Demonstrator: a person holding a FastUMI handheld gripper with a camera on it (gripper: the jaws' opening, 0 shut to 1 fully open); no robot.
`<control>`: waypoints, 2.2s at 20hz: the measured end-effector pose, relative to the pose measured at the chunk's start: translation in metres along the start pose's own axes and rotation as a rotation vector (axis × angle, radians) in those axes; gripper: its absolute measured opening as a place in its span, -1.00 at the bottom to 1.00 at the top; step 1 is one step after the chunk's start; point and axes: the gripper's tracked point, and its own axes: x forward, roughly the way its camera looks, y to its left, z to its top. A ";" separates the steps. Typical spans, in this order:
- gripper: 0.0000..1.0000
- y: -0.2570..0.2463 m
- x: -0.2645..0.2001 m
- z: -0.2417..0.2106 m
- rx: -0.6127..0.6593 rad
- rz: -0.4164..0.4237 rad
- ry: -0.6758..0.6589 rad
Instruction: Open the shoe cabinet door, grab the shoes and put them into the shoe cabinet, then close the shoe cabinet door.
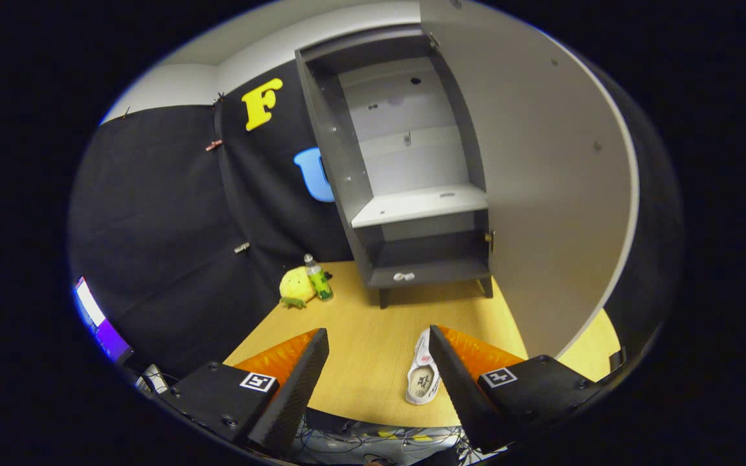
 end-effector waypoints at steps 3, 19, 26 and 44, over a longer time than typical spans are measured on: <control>0.97 -0.008 0.047 -0.056 0.029 -0.025 0.144; 0.98 -0.060 0.193 -0.212 0.080 -0.165 0.491; 0.94 -0.080 0.222 -0.201 0.044 -0.251 0.438; -0.87 -0.099 0.239 -0.179 -0.050 -0.242 0.428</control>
